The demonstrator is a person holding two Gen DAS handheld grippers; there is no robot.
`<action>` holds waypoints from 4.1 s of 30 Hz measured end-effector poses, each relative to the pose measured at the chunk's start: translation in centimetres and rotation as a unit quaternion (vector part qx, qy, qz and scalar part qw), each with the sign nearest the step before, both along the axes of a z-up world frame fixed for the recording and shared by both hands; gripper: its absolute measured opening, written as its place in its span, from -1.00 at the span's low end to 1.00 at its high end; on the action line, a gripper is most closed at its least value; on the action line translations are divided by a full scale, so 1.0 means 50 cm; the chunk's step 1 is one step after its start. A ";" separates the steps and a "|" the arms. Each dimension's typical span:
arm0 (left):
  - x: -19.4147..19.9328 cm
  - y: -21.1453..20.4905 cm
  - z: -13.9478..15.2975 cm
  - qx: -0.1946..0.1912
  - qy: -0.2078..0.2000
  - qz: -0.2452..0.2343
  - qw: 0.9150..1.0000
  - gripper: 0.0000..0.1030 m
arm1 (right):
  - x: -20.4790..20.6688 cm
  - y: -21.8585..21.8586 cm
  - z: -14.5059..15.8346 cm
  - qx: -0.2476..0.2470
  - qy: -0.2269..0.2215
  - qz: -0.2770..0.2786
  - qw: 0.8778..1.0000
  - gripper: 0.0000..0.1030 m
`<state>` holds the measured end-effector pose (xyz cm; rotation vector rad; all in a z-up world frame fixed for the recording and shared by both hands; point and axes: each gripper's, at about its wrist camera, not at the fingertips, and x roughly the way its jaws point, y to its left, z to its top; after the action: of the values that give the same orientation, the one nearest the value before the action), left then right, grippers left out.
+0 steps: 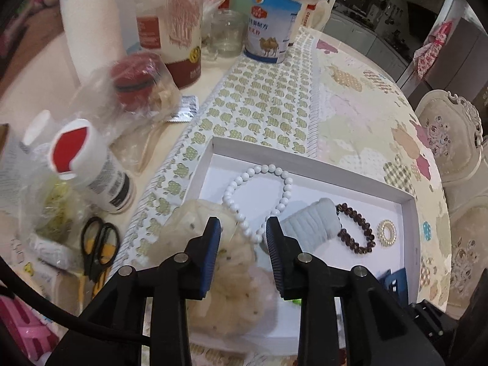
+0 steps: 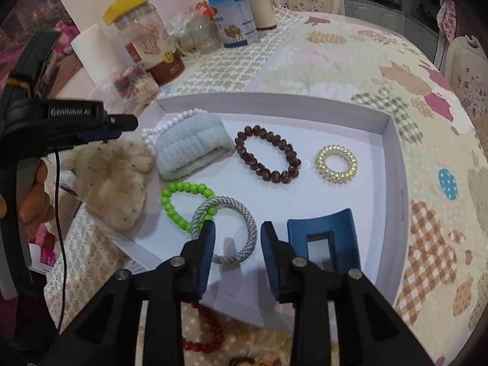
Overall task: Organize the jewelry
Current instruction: 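Release the grey band with the right tool while the left releases the pearl bracelet, then grasp the black hair tie with the right tool while the left grasps the red bracelet, then carry the hair tie and red bracelet into the tray with both tools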
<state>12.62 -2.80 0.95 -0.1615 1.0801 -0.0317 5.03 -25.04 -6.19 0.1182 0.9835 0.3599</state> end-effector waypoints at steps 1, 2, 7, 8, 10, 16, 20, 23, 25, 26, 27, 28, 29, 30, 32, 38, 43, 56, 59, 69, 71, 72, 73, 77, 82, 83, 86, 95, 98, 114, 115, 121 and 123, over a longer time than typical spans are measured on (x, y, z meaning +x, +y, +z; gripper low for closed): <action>-0.012 -0.002 0.007 0.004 -0.005 -0.001 1.000 -0.41 | -0.007 -0.002 0.008 0.002 -0.004 -0.002 1.000 -0.38; -0.021 -0.003 0.012 0.008 -0.009 -0.002 1.000 -0.41 | -0.013 -0.005 0.014 0.003 -0.007 -0.003 1.000 -0.38; -0.074 -0.015 0.034 0.026 -0.027 -0.007 0.999 -0.41 | -0.052 -0.020 0.051 0.013 -0.025 -0.016 0.999 -0.35; -0.083 -0.017 0.037 0.029 -0.029 -0.008 0.999 -0.41 | -0.061 -0.022 0.057 0.014 -0.028 -0.018 0.999 -0.31; -0.109 -0.025 0.044 0.034 -0.035 -0.012 0.999 -0.41 | -0.079 -0.025 0.069 0.013 -0.035 -0.021 0.999 -0.24; -0.187 -0.053 0.063 0.054 -0.057 -0.018 0.997 -0.41 | -0.136 -0.045 0.091 0.014 -0.050 -0.034 0.998 -0.22; -0.235 -0.069 0.067 0.053 -0.061 -0.020 0.997 -0.41 | -0.177 -0.062 0.104 0.011 -0.057 -0.042 0.997 -0.19; -0.269 -0.085 0.067 0.057 -0.065 -0.025 0.996 -0.42 | -0.203 -0.072 0.110 0.006 -0.059 -0.046 0.997 -0.13; -0.288 -0.096 0.067 0.062 -0.067 -0.029 0.995 -0.42 | -0.222 -0.081 0.114 0.005 -0.061 -0.048 0.997 -0.11; -0.298 -0.101 0.067 0.063 -0.068 -0.031 0.995 -0.42 | -0.230 -0.085 0.116 0.004 -0.062 -0.048 0.997 -0.11; -0.308 -0.106 0.067 0.063 -0.068 -0.032 0.995 -0.41 | -0.240 -0.090 0.118 0.002 -0.062 -0.049 0.997 -0.10; -0.316 -0.109 0.067 0.063 -0.069 -0.032 0.995 -0.41 | -0.246 -0.093 0.119 0.002 -0.062 -0.049 0.997 -0.10; -0.324 -0.111 0.068 0.064 -0.070 -0.032 0.995 -0.42 | -0.254 -0.097 0.120 0.001 -0.063 -0.049 0.997 -0.10; -0.333 -0.115 0.069 0.064 -0.071 -0.033 0.995 -0.42 | -0.263 -0.102 0.123 -0.001 -0.064 -0.049 0.997 -0.10; -0.346 -0.122 0.071 0.065 -0.073 -0.034 0.995 -0.41 | -0.276 -0.108 0.126 -0.004 -0.067 -0.049 0.997 -0.09; -0.380 -0.142 0.079 0.074 -0.082 -0.043 0.993 -0.41 | -0.313 -0.133 0.138 -0.006 -0.075 -0.052 0.996 -0.08; -0.392 -0.137 0.077 0.063 -0.075 -0.038 0.994 -0.41 | -0.333 -0.161 0.135 -0.011 -0.077 -0.057 0.995 -0.07; -0.369 -0.112 -0.016 -0.012 0.012 -0.046 0.999 -0.41 | -0.321 -0.182 0.021 -0.030 -0.017 -0.042 0.999 -0.07; -0.354 -0.108 -0.038 -0.031 0.032 -0.049 0.998 -0.32 | -0.303 -0.150 -0.003 -0.053 -0.015 -0.012 0.998 -0.07; -0.302 -0.093 -0.084 -0.051 0.069 -0.043 0.995 -0.27 | -0.231 -0.062 -0.059 -0.113 -0.009 0.076 0.991 -0.07; -0.293 -0.095 -0.089 -0.050 0.071 -0.046 0.995 -0.27 | -0.219 -0.057 -0.068 -0.122 -0.008 0.083 0.989 -0.06; -0.288 -0.098 -0.093 -0.047 0.072 -0.047 0.995 -0.27 | -0.215 -0.057 -0.069 -0.120 -0.014 0.084 0.989 -0.06; -0.285 -0.100 -0.097 -0.046 0.073 -0.048 0.995 -0.26 | -0.211 -0.060 -0.068 -0.116 -0.014 0.085 0.990 -0.06; -0.273 -0.112 -0.110 -0.037 0.079 -0.054 0.995 -0.23 | -0.196 -0.064 -0.067 -0.095 -0.017 0.085 0.992 -0.06; -0.262 -0.130 -0.123 -0.018 0.081 -0.067 0.994 -0.20 | -0.195 -0.056 -0.070 -0.099 -0.030 0.099 0.990 -0.06; -0.258 -0.135 -0.128 -0.013 0.083 -0.069 0.994 -0.20 | -0.194 -0.057 -0.070 -0.096 -0.031 0.098 0.990 -0.06; -0.254 -0.150 -0.140 0.002 0.086 -0.076 0.993 -0.20 | -0.196 -0.063 -0.070 -0.084 -0.039 0.092 0.991 -0.17; -0.244 -0.165 -0.142 0.004 0.064 -0.093 0.994 -0.84 | -0.220 -0.104 -0.062 -0.051 -0.042 0.056 0.996 -0.54; -0.255 -0.156 -0.127 -0.005 0.059 -0.092 0.994 -0.84 | -0.229 -0.120 -0.049 -0.034 -0.046 0.043 0.997 -0.54; -0.277 -0.141 0.042 -0.026 -0.016 -0.092 0.995 -0.84 | -0.269 -0.148 0.081 0.007 -0.105 0.026 0.994 -0.54; -0.276 -0.141 0.053 -0.024 -0.022 -0.093 0.995 -0.84 | -0.271 -0.149 0.087 0.007 -0.108 0.025 0.994 -0.54; -0.265 -0.156 0.095 -0.014 -0.043 -0.100 0.994 -0.84 | -0.268 -0.156 0.123 0.009 -0.125 0.015 0.992 -0.54; -0.260 -0.162 0.103 -0.011 -0.048 -0.102 0.994 -0.84 | -0.264 -0.158 0.132 0.010 -0.129 0.012 0.992 -0.54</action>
<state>-0.37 -10.91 6.11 -0.0683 0.9974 -0.2333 -8.19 -32.95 0.39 0.0749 0.7264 0.3964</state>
